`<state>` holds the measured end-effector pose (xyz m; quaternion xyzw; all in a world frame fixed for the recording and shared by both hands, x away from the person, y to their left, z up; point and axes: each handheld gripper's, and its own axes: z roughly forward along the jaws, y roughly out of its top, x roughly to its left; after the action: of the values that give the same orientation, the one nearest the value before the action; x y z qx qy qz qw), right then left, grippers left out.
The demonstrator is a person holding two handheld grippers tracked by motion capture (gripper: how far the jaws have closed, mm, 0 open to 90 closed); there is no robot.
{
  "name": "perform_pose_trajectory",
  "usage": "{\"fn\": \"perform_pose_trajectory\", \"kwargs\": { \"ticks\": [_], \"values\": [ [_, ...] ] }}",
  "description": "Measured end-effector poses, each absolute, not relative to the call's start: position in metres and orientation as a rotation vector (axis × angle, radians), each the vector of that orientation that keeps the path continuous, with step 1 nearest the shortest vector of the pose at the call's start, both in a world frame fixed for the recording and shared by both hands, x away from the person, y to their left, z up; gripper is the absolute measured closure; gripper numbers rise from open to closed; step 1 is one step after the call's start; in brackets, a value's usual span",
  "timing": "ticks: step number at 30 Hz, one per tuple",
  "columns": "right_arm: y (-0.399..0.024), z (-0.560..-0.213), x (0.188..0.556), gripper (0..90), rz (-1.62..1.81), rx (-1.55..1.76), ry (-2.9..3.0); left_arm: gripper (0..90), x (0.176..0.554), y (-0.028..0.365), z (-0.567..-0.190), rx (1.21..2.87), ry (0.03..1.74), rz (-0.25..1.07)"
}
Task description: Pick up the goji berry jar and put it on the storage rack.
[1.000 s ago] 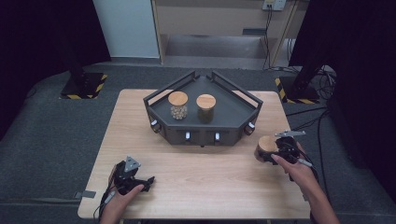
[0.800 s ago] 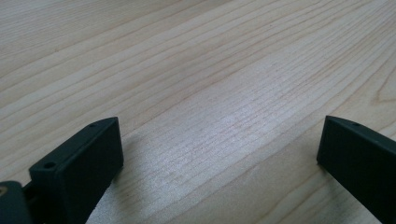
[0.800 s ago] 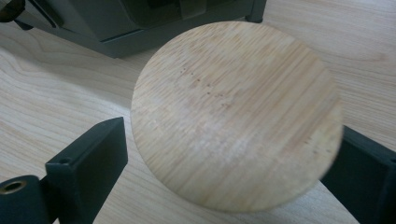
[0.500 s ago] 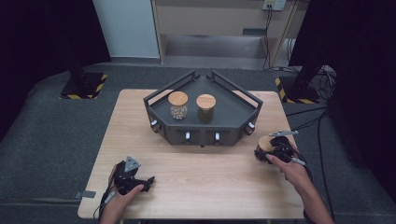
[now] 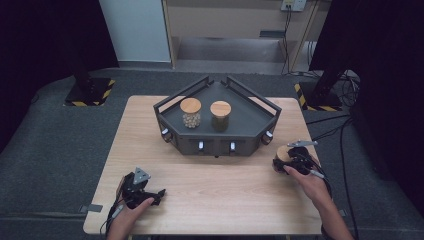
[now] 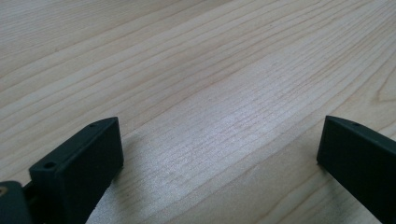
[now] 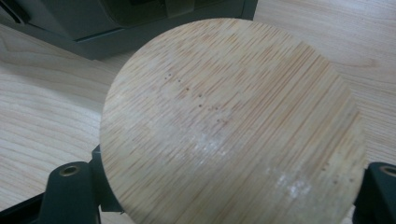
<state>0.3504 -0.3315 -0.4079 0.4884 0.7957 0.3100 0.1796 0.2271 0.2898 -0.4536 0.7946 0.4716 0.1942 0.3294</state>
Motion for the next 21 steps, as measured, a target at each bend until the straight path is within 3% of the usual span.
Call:
{"fn": "perform_pose_trajectory", "kwargs": {
  "ticks": [21],
  "values": [
    [-0.327, -0.392, 0.339, 26.2, 0.877, 1.315, 2.253, 0.0, 0.227, 0.29, -0.454, 2.079, 1.234, 0.508]
  ]
}}
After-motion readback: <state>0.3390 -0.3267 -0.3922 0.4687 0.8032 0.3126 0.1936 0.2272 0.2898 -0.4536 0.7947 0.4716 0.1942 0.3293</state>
